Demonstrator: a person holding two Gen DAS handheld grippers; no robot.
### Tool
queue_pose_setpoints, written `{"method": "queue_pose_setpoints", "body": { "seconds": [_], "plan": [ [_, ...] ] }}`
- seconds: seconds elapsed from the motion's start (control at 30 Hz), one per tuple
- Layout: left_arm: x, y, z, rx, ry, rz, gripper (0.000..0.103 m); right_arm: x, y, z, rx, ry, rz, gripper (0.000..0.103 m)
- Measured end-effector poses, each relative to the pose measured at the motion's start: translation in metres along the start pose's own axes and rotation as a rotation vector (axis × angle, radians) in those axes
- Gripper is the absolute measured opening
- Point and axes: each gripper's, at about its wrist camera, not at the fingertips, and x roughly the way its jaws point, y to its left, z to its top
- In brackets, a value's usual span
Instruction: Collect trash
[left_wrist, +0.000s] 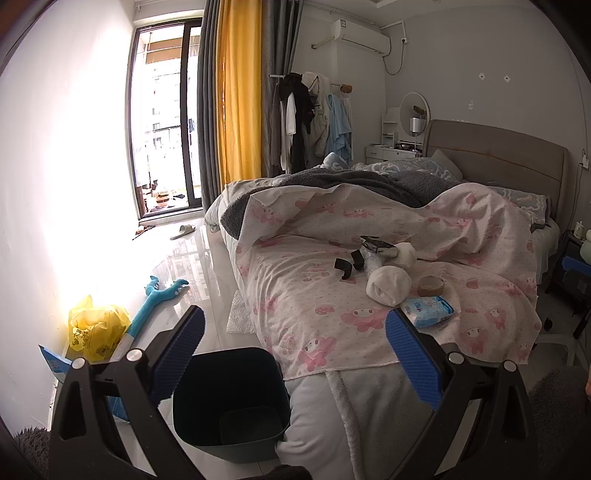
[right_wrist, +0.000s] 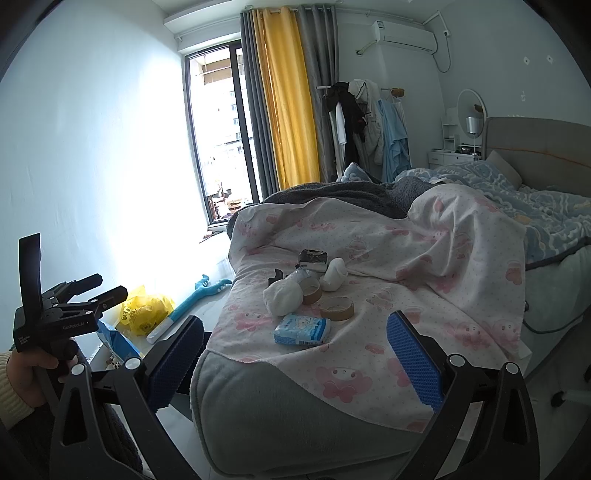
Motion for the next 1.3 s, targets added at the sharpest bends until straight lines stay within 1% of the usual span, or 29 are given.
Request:
{"method": "queue_pose_setpoints", "body": {
  "seconds": [1.3],
  "plan": [
    [-0.0007,-0.0042,0.0025,0.001,-0.002,0.001,0.100,0.0004,-0.0004,0.0001,0.002,0.001,0.001,0.100]
  ]
}}
